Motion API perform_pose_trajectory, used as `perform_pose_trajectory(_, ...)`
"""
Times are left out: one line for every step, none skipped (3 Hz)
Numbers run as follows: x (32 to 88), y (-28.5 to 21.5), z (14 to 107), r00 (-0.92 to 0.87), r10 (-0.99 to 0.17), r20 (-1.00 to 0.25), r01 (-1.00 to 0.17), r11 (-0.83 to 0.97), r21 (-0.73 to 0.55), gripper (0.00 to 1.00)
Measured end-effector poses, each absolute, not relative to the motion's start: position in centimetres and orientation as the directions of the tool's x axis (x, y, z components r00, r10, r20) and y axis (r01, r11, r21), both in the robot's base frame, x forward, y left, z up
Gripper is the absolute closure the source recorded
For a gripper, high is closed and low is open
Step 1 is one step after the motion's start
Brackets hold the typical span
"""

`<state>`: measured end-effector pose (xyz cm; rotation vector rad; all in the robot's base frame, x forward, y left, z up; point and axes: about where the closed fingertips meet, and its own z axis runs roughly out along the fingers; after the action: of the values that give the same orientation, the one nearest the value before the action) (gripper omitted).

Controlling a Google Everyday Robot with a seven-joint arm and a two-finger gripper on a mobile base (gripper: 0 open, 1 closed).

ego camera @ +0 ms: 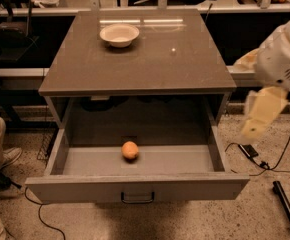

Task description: Pick orange from top drawer and place on counter

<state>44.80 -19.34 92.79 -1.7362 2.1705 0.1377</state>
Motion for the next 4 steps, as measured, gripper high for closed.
perform_pose_trajectory(45.2, -12.3, 85.2, -0.165, -0.834, -0.527, -0.982, 0.187, 0.011, 0.0)
perform_pose_trajectory(45.1, -8.0, 80.6, -0.166, -0.787, -0.594, -0.986, 0.142, 0.087, 0.0)
perform_pose_trajectory(45.1, -7.7, 80.2, -0.169, -0.783, -0.598, -0.986, 0.141, 0.093, 0.0)
perform_pose_trajectory(45.2, -7.3, 79.0, -0.174, -0.783, -0.597, -0.985, 0.138, 0.105, 0.0)
